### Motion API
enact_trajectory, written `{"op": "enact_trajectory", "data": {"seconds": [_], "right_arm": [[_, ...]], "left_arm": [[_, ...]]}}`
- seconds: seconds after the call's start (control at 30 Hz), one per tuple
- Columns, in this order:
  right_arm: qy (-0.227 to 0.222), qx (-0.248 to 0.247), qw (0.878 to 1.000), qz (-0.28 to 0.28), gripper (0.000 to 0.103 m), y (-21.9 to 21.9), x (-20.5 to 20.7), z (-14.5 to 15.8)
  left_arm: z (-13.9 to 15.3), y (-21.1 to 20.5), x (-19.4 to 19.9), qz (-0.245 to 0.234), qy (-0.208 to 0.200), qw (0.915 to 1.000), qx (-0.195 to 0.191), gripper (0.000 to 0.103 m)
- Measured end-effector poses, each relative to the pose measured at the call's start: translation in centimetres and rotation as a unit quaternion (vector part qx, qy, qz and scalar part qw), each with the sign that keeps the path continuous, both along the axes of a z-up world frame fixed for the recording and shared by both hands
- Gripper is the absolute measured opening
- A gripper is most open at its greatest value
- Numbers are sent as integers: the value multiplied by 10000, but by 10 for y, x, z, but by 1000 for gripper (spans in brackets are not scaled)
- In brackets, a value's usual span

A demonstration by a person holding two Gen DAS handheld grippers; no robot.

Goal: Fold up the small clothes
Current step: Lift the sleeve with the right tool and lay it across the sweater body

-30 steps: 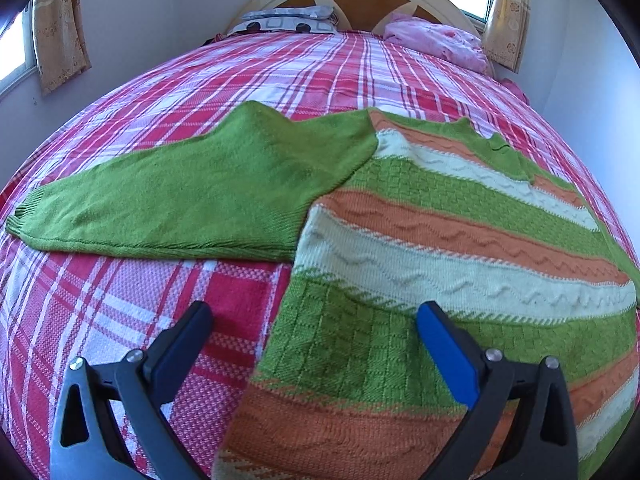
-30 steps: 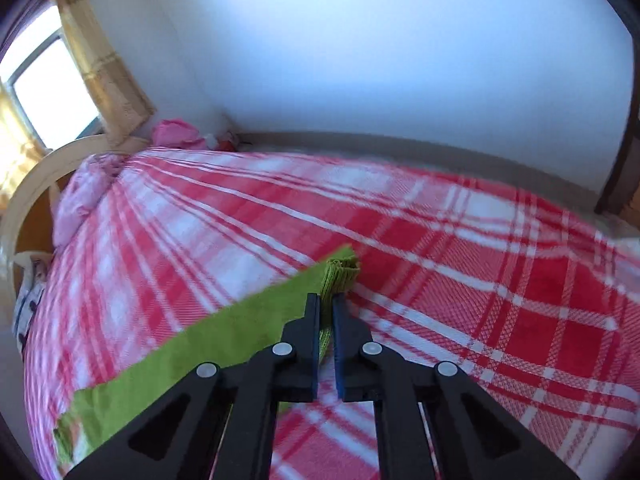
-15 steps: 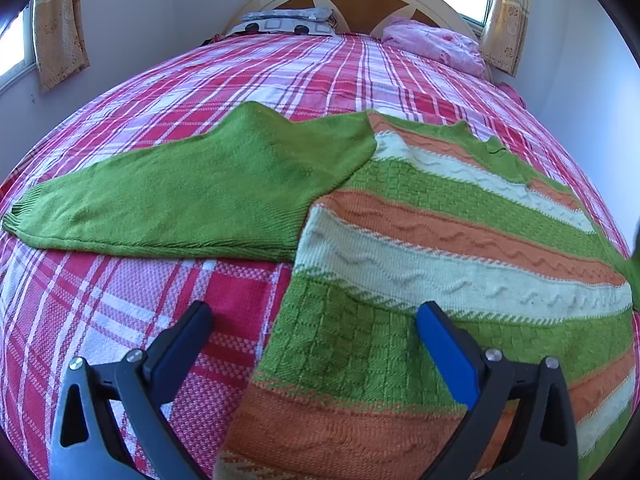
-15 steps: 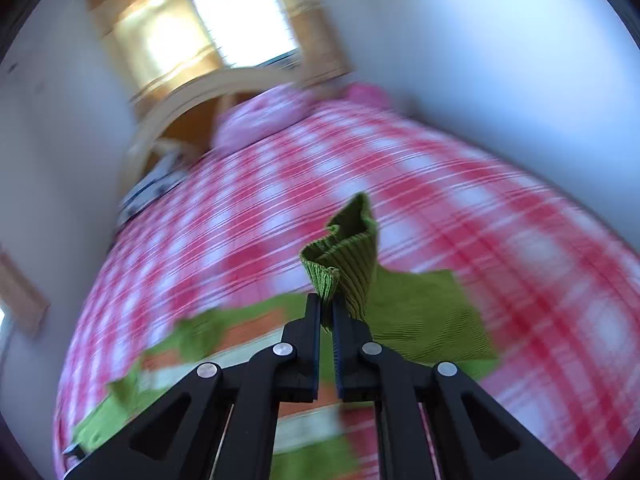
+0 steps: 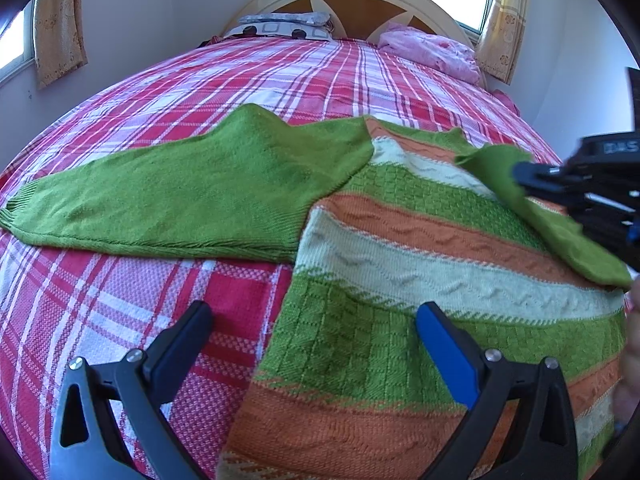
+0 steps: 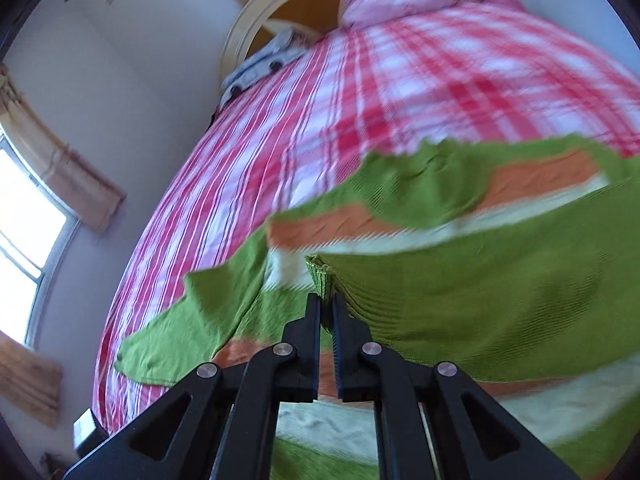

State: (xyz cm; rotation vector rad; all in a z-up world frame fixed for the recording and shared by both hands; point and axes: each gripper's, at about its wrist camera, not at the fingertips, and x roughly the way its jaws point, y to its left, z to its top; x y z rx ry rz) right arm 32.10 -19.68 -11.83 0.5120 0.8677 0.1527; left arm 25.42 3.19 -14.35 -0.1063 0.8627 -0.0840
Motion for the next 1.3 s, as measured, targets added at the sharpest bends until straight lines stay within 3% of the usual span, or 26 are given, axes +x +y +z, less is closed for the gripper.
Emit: {"op": "enact_trajectory", "data": {"seconds": [0.63, 0.8, 0.9, 0.97, 1.1, 1.23, 1.3], "right_arm": [[60, 704, 9933, 917, 6, 53, 37, -39], [399, 1427, 9826, 1120, 9, 46, 47, -57], [516, 1665, 9760, 1308, 9, 38, 46, -49], [172, 1472, 9805, 1294, 9, 26, 34, -29], [-289, -125, 9965, 768, 9, -10, -9, 7], [-26, -1413, 9895, 298, 9, -39, -45, -3], [156, -1665, 9859, 114, 9, -47, -51, -19]], "left_arm": [[1, 5, -1, 8, -73, 9997, -211, 103], [0, 4, 0, 13, -62, 9998, -210, 103], [0, 5, 0, 13, -60, 9998, -213, 103], [0, 5, 0, 12, -60, 9998, -197, 103], [0, 5, 0, 12, -55, 9998, -184, 103], [-1, 4, 1, 8, -40, 9999, -146, 103], [-2, 3, 2, 6, -23, 9999, -99, 103]]}}
